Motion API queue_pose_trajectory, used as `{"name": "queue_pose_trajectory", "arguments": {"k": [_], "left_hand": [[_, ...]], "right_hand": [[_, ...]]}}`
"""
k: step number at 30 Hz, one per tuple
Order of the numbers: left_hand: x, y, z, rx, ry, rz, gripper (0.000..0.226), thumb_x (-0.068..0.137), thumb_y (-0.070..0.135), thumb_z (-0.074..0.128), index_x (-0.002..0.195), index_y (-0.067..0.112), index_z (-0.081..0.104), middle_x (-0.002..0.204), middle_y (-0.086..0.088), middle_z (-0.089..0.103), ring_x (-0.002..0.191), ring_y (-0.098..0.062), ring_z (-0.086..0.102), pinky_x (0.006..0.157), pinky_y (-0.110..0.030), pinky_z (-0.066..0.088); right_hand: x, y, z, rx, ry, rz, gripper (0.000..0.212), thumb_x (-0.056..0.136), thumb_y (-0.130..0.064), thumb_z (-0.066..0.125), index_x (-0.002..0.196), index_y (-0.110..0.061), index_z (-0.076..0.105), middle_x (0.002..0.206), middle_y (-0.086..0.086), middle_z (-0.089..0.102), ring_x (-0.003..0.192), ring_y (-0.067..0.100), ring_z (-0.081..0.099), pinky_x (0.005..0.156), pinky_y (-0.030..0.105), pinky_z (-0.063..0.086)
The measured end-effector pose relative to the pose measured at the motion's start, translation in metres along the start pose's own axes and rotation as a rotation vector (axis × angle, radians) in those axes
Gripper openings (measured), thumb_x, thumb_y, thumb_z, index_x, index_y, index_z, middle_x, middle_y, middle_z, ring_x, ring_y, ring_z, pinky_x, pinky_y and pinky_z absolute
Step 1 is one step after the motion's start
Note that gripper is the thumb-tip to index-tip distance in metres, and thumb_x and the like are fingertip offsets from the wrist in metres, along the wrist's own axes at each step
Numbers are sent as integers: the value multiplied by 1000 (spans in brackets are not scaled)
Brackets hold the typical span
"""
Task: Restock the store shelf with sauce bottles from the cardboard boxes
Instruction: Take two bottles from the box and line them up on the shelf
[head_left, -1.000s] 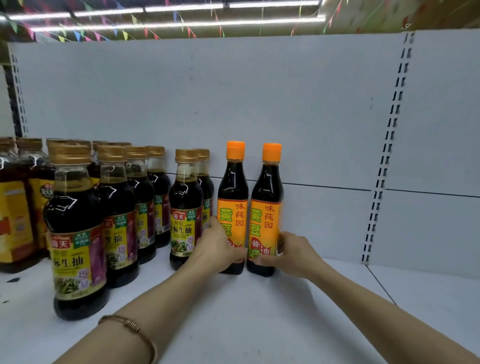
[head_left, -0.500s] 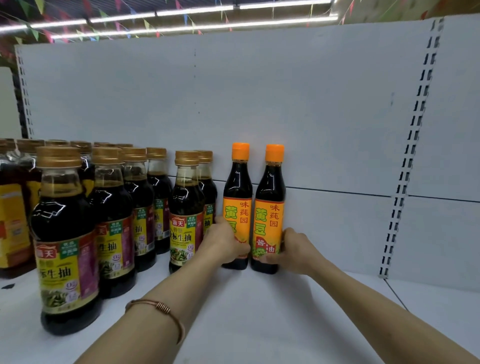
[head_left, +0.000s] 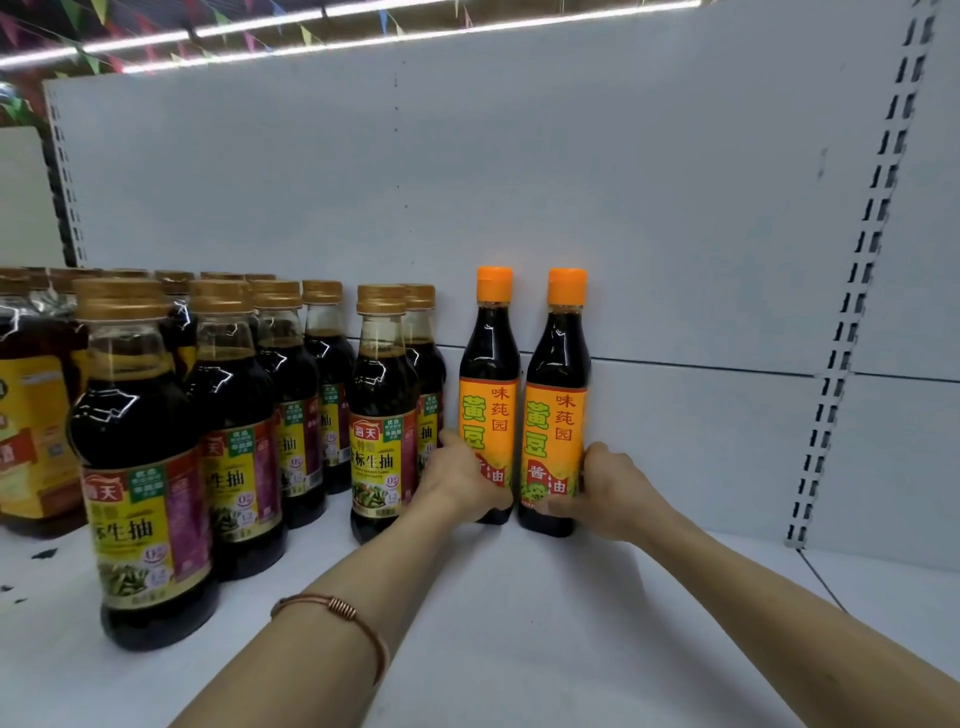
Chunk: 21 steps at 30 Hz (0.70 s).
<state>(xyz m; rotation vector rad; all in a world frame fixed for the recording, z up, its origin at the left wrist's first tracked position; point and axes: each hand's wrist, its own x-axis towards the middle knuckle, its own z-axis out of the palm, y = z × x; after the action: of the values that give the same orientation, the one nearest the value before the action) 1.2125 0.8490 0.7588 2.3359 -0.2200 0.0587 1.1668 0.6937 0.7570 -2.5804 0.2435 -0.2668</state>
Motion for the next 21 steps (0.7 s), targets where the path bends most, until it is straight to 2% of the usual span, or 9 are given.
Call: {"name": "queue_pose_trajectory", "arguments": {"k": [3,8,14,17,19,21], "left_hand": [[0,0,1,-4,15,-8,85,76,19,80,137,1,23,126,-12,48,118,-28,51,83,-26,42],[-3,3,3,2,18,-16,84,76,18,79,137,1,23,110,-6,42,117,-28,49,85,-26,42],[-8,0,6,-41,-6,-31,82,80,14,76,139,3,21,135,-14,45,124,-30,47,98,-33,41],[-16,-5,10,-86,31,-19,70,86,16,71,139,4,27,136,-12,46,125,-30,48,100,-35,41],[-27,-8,9,-137,36,0,55,90,19,66,135,7,39,132,-9,54,119,-27,53,92,-31,44],[-49,-4,-1,-66,11,56,39,94,19,60,129,9,49,123,-8,61,110,-25,57,80,-26,41]], "right_hand": [[-2,1,-2,11,-2,-4,63,79,-38,77,125,-11,43,122,8,57,94,17,53,80,27,47],[-2,4,-4,23,-15,2,62,80,-36,77,126,-11,44,124,8,57,109,24,58,84,30,48],[-7,4,1,27,19,-19,59,81,-39,75,125,-11,48,124,9,59,108,24,60,88,33,50],[-18,1,-4,-62,-11,-23,39,88,-43,67,107,-13,53,120,10,62,101,25,61,79,31,48],[-39,-6,-18,-173,-31,-24,34,93,-48,57,94,-14,52,118,12,63,93,25,57,72,30,42],[-66,-13,-31,-157,0,-78,37,95,-49,51,104,-13,58,117,13,64,95,25,58,75,31,44]]}}
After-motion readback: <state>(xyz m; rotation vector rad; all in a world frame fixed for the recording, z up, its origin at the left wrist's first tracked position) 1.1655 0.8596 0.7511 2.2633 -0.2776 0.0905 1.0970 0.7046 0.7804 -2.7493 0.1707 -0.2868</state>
